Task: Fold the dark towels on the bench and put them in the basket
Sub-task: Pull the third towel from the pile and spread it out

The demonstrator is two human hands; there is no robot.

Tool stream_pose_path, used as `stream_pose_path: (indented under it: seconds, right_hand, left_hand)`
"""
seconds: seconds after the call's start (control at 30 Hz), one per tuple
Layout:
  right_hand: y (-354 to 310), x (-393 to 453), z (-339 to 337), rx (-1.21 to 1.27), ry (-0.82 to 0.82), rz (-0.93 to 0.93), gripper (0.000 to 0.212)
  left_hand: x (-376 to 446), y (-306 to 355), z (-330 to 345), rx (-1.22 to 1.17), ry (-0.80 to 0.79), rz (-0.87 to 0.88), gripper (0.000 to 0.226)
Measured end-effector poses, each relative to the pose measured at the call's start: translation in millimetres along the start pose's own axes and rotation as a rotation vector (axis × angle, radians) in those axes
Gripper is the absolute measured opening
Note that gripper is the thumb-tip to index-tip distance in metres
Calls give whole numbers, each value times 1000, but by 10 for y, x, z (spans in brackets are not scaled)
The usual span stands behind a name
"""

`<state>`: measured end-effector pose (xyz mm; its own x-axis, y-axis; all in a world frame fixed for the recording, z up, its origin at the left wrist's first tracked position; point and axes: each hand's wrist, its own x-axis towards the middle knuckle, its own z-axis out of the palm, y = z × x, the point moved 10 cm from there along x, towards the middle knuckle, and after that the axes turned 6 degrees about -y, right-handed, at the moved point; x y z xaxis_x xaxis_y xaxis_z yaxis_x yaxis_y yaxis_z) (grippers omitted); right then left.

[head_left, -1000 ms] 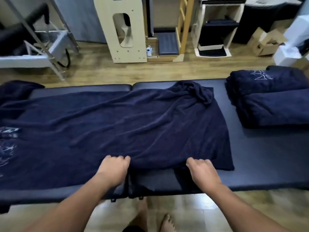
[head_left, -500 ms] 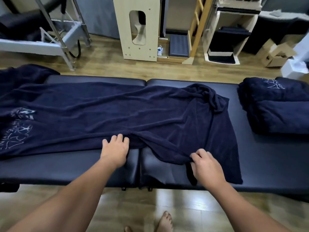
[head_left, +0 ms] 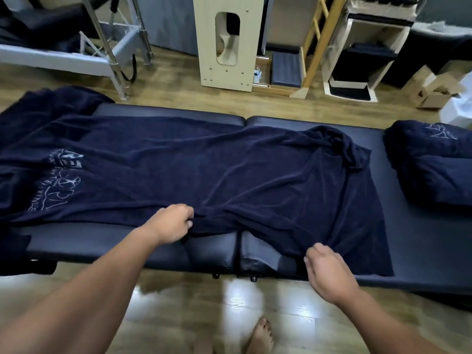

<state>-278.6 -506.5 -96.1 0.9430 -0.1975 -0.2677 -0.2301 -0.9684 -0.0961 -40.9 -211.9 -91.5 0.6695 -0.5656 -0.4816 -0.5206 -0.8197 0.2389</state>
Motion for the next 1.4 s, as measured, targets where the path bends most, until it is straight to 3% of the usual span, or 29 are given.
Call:
stream_pose_path:
  seconds: [0.1, 0.2, 0.27, 0.3, 0.4, 0.47, 0.53, 0.63, 0.77, 1.0, 1.23, 1.4]
  right_hand:
    - [-39, -197, 165, -17, -241, -5, 32]
    - [-149, -349, 309, 26, -447, -30, 29]
    - [-231, -379, 323, 75, -474, -21, 37]
    - [-258, -368, 308, 90, -461, -4, 36]
    - [-401, -284, 263, 43, -424, -5, 22]
    - [-430, -205, 205, 52, -379, 32, 14]
    - [-432, -109, 135, 94, -329, 84, 15]
    - [-400, 44, 62, 199, -292, 160, 36]
    - [-414, 342, 45, 283, -292, 185, 48]
    - [-93, 1234, -214, 220, -128, 250, 39]
    - [745, 2231, -718, 316, 93, 367, 25]
    - [1656, 2532, -868, 458, 153, 694, 80]
  left_hand:
    - [-233, -156, 99, -159, -268, -19, 34]
    - [-628, -294, 393, -127, -704, -139, 30]
    - [-790, -350, 523, -97, -814, -208, 35]
    - [-743, -334, 519, -118, -736, -195, 37]
    - [-492, -186, 264, -93, -307, -54, 25]
    - [-410, -98, 170, -82, -161, -13, 16]
    - [-345, -27, 194, -59, -155, -7, 32]
    - [-241, 56, 289, 11, -256, -38, 59]
    - [-25, 131, 354, 33, -310, -81, 67]
    - [753, 248, -33, 22, -122, -152, 54]
    - [1707, 171, -799, -49, -9, -337, 77]
    - [2352, 461, -1089, -104, -69, -290, 104]
